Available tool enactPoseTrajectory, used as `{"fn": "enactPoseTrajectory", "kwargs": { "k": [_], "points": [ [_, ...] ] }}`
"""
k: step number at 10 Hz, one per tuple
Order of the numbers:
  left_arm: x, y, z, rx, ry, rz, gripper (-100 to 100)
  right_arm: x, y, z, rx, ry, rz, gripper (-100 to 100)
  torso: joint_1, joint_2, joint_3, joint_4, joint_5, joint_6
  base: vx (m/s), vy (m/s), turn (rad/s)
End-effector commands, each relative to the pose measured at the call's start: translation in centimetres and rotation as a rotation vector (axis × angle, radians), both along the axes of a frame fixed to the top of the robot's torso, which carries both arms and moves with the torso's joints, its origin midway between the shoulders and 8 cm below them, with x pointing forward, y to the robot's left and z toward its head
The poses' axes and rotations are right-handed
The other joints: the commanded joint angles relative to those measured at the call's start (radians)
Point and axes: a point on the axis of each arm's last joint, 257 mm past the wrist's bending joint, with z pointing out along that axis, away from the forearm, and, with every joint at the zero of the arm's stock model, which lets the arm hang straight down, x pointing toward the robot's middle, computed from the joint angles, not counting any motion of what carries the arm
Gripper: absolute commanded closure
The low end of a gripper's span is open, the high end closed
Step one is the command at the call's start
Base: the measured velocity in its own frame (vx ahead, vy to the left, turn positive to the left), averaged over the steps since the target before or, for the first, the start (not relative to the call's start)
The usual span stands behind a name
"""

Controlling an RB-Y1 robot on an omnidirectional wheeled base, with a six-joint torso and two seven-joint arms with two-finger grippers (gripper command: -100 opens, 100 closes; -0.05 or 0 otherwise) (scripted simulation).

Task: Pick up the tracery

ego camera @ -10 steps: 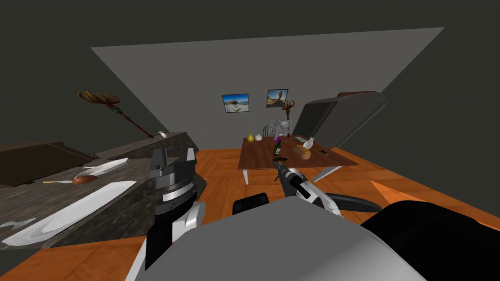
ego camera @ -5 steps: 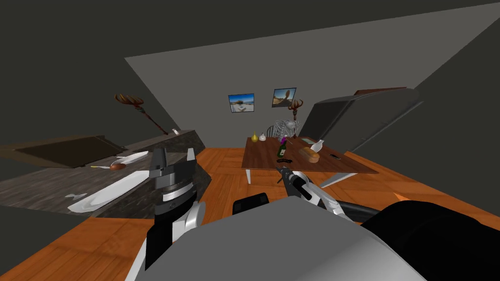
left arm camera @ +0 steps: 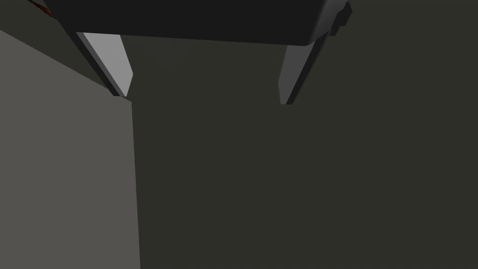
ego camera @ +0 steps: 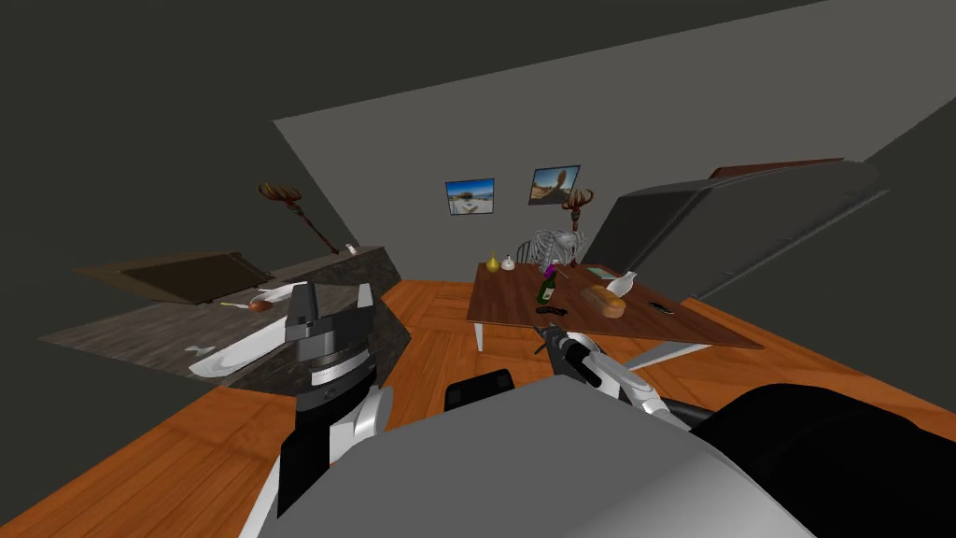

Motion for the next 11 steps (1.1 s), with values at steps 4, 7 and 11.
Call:
{"fn": "enactPoseTrajectory", "kwargs": {
  "k": [4,7,11],
  "points": [
    [0.0,0.0,0.0,0.0,0.0,0.0,0,-3.8,-5.2,-3.9,-0.219,0.139,0.015,-100,0.0,0.0,0.0,0.0,0.0,0.001,0.001,0.015,0.135],
    [0.0,0.0,0.0,0.0,0.0,0.0,0,-5.2,-7.3,-4.9,-0.319,0.193,0.034,-100,0.0,0.0,0.0,0.0,0.0,0.0,0.004,0.013,0.124],
    [0.0,0.0,0.0,0.0,0.0,0.0,0,-7.9,-11.4,-6.2,-0.484,0.29,0.06,-100,0.0,0.0,0.0,0.0,0.0,0.0,0.007,0.008,0.123]
  ]
}}
